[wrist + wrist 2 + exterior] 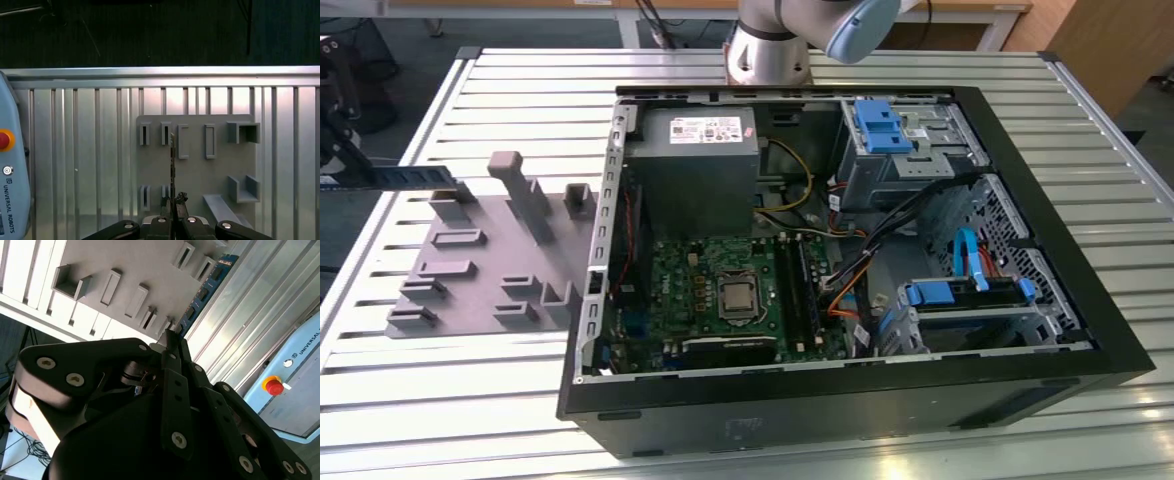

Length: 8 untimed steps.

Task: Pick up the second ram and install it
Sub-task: 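Pick up the second ram and move it above second insertion slot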

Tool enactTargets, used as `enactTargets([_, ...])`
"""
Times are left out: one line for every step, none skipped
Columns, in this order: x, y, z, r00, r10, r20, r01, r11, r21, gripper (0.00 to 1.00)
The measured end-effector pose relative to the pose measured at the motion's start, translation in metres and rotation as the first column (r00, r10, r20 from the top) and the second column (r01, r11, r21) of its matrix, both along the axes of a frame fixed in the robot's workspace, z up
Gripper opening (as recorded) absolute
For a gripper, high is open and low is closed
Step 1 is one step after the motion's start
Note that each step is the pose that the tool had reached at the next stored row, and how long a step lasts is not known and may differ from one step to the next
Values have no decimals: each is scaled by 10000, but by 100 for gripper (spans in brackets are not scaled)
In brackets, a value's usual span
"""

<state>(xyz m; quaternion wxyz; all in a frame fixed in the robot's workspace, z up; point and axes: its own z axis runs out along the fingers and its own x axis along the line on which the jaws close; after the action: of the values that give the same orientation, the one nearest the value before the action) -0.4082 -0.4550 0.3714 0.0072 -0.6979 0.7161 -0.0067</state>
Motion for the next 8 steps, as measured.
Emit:
enactTargets([0, 0, 16, 10000, 0, 0, 0, 10000, -1, 14])
enactTargets([0, 0, 30, 10000, 0, 0, 0, 10000, -2, 14])
enactTargets([0, 1, 94, 10000, 0, 0, 0, 10000, -1, 14])
enactTargets([0, 1, 105, 10000, 0, 0, 0, 10000, -1, 14])
enactTargets([0, 1, 115, 10000, 0, 1, 0, 10000, -1, 14])
enactTargets([0, 1, 125, 10000, 0, 0, 0, 10000, -1, 14])
enactTargets([0, 2, 136, 10000, 0, 0, 0, 10000, -1, 14])
enactTargets([0, 2, 146, 10000, 0, 0, 0, 10000, -1, 14])
